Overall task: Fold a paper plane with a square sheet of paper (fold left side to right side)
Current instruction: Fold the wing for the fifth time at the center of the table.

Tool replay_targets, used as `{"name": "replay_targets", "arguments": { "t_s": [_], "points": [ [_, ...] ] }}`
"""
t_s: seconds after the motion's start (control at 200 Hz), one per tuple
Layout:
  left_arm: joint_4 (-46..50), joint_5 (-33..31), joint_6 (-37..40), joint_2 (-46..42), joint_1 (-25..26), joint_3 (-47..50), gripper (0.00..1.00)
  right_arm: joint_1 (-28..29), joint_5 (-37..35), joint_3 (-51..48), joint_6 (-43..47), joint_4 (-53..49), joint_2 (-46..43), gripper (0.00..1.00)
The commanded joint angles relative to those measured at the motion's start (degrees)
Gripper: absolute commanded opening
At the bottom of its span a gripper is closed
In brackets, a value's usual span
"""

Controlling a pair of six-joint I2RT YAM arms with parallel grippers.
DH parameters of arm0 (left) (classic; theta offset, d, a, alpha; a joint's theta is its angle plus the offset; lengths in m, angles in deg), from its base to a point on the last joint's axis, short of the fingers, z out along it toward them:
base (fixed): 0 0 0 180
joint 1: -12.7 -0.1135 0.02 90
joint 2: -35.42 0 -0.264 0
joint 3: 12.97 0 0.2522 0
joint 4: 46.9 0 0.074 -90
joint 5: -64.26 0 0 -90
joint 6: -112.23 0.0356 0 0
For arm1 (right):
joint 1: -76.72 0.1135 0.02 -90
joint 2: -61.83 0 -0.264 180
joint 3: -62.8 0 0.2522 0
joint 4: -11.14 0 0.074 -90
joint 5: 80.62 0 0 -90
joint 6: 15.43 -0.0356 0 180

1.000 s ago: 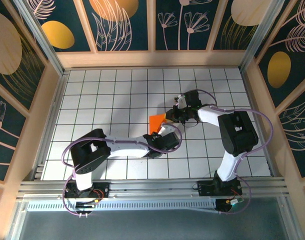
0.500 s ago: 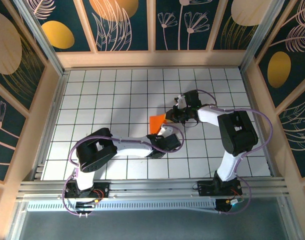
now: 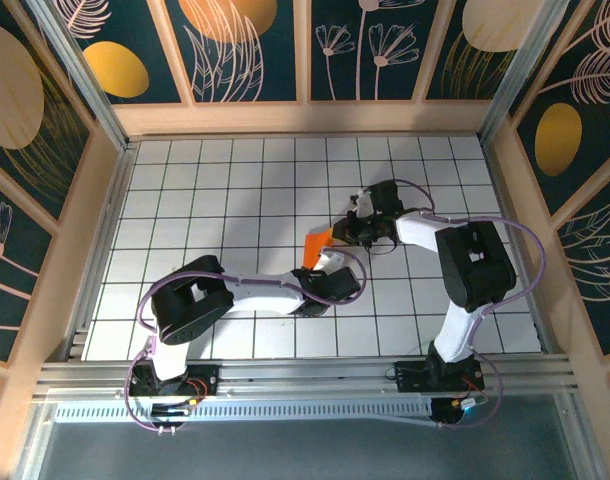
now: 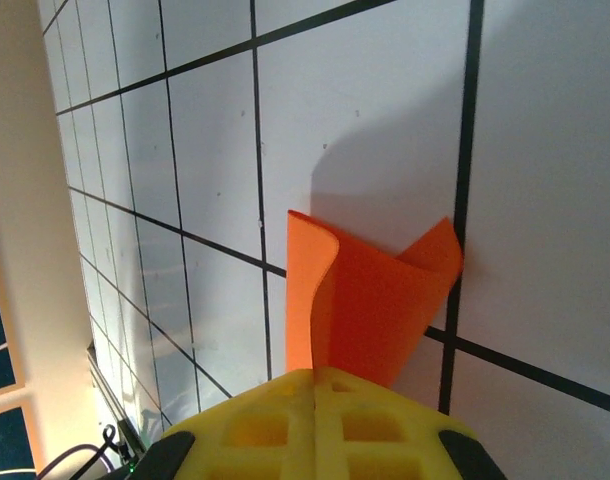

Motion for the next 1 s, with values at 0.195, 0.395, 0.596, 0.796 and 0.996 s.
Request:
{"name": "replay_targets", "arguments": {
  "t_s": [0.195, 0.395, 0.596, 0.796, 0.996],
  "points": [
    [-7.1, 13.4, 1.5, -7.5, -4.9, 5.3, 0.0, -6.6, -8.8, -2.0, 1.7, -0.1, -9.8, 0.33],
    [-8.3, 21.7, 1.5, -6.2, -6.9, 4.3, 0.0, -9.9, -13.9, -4.6, 5.0, -2.1, -15.6, 0.41],
    [-10.9, 32.1, -0.9, -4.2, -10.0, 2.3, 0.0, -10.5, -12.2, -6.0, 6.7, -1.5, -16.8, 0.41],
    [-14.6, 40.1, -5.6, -2.4, -13.6, 2.4, 0.0, -10.5, -10.4, -8.8, 7.5, 1.0, -17.2, 0.44],
    [-24.8, 49.0, -11.5, -2.9, -16.9, 6.5, 0.0, -10.5, -8.1, -10.8, 7.7, 3.2, -17.2, 0.44]
  ]
}}
